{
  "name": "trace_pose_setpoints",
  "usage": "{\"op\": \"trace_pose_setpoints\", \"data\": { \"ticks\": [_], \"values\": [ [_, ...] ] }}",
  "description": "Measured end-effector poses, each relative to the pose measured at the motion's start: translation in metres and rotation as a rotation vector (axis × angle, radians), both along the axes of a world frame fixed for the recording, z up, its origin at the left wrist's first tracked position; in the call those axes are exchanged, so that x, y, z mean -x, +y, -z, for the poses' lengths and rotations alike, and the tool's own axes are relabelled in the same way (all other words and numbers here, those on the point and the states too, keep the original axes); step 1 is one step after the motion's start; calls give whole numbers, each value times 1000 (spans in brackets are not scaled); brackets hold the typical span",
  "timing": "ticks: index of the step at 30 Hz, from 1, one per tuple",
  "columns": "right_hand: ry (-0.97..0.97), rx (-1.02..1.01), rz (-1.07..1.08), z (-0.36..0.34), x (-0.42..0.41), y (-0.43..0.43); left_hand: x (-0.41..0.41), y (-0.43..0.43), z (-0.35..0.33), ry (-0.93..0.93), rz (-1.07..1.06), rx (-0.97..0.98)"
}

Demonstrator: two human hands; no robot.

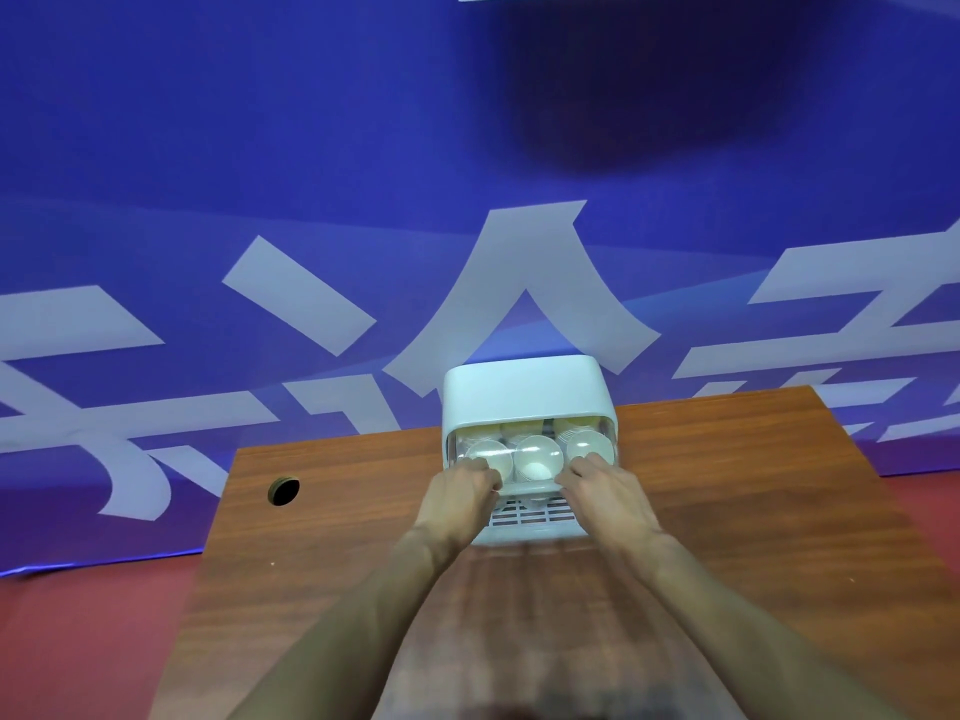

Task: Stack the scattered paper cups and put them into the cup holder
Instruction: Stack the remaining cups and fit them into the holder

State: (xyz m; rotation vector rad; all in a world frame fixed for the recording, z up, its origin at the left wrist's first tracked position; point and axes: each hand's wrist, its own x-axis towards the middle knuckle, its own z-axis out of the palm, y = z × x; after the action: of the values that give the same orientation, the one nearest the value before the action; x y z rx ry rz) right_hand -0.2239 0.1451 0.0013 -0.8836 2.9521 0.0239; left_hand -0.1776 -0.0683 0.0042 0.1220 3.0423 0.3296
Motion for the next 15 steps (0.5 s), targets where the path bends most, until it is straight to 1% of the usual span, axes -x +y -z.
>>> {"op": "trace_pose_setpoints", "data": {
  "ticks": [4,10,13,15],
  "values": [
    [-10,2,-43,12,-9,10,-10,1,14,-10,44,37],
    [-14,29,-149,28,-18,17,-18,8,29,-79,169,212],
    [-68,-14,-154,39,-21,17,-21,11,36,-128,223,268],
    [-140,-80,-148,51,-23,16,-23,13,44,-181,246,300]
  ]
}}
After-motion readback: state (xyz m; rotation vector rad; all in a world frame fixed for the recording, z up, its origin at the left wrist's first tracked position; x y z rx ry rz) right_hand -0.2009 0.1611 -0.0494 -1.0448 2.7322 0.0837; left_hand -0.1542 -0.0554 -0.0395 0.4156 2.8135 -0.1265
